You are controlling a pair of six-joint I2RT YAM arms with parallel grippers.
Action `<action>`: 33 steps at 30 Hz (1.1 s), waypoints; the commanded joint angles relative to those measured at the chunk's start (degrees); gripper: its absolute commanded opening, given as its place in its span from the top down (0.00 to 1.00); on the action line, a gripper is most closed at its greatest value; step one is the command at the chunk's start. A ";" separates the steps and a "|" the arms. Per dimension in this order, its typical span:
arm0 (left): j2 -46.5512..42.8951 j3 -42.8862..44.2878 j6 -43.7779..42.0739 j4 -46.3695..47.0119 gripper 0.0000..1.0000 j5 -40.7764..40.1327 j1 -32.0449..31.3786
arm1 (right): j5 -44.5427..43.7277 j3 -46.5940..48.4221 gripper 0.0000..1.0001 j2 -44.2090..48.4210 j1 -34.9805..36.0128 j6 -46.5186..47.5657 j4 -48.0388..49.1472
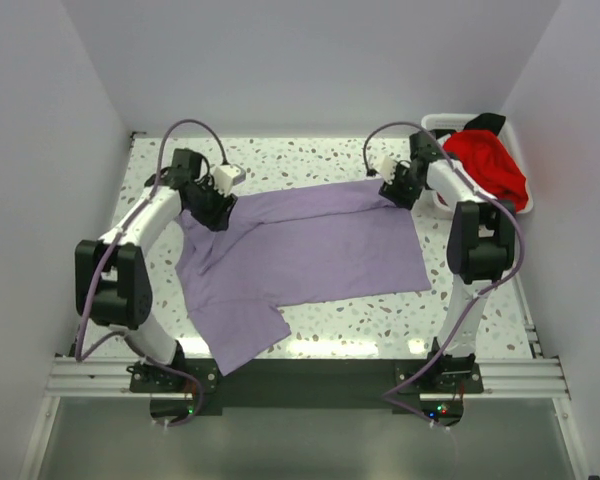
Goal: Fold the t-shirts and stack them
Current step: Fold the tshirt
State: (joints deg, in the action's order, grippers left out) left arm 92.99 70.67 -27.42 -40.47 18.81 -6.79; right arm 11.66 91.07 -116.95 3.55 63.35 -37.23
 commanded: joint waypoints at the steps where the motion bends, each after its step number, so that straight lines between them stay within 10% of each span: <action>1: 6.40 6.56 8.86 5.92 0.48 0.35 0.90 | 3.88 7.97 0.43 0.41 -0.56 -5.59 -7.14; 24: 19.69 11.59 10.55 6.28 0.48 -0.27 0.99 | 7.32 13.17 0.50 -1.71 -0.65 -14.75 -13.66; 33: 16.61 11.15 8.53 4.17 0.81 5.18 0.63 | 6.53 13.87 0.50 -2.15 -0.56 -14.57 -13.39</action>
State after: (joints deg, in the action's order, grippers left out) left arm 112.84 80.60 -17.61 -35.48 20.49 -6.13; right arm 17.54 104.31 -119.74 3.29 49.08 -50.19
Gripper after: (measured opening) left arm 0.219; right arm 0.502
